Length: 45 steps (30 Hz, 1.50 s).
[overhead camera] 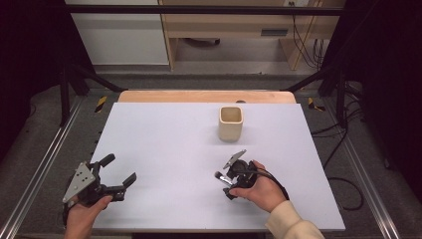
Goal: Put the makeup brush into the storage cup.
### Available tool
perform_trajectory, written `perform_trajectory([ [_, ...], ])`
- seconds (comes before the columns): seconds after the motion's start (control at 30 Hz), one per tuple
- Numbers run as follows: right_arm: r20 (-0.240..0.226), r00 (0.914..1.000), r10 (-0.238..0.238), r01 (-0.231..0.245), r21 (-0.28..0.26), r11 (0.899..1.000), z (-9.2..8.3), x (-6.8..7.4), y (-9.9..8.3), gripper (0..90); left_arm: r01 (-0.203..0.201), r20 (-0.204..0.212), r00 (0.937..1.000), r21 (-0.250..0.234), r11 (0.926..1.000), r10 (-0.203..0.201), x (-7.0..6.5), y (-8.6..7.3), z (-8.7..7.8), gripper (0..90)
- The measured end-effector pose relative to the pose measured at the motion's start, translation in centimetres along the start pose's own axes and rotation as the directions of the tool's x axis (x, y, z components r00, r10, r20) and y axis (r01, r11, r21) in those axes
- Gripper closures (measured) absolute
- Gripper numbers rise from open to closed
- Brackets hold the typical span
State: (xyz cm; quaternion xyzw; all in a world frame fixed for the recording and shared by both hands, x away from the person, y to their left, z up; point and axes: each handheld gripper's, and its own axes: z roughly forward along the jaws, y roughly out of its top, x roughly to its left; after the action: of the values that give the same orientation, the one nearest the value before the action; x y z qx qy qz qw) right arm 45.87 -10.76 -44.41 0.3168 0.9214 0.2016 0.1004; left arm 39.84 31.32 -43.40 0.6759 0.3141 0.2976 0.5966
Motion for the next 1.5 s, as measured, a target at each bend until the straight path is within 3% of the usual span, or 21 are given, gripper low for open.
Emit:
perform_trajectory([
  [0.1, -0.003, 1.0000, -0.007, 0.007, 0.004, 1.000, 0.03, -0.01, 0.06, 26.6, -0.002, 0.000, 1.0000, 0.001, 1.0000, 0.002, 0.00, -0.01, 0.01, 0.9],
  [1.0, -0.047, 0.9987, 0.018, -0.016, 0.045, 0.999, 0.27, 0.05, 0.43, 63.2, -0.004, 0.003, 1.0000, 0.006, 1.0000, 0.004, -0.02, -0.03, 0.05, 1.0],
  [1.5, -0.048, 0.9985, 0.027, -0.024, 0.051, 0.998, 0.41, -0.04, 0.49, 66.0, -0.010, 0.004, 0.9999, 0.008, 0.9999, 0.010, -0.08, -0.03, 0.09, 1.0],
])
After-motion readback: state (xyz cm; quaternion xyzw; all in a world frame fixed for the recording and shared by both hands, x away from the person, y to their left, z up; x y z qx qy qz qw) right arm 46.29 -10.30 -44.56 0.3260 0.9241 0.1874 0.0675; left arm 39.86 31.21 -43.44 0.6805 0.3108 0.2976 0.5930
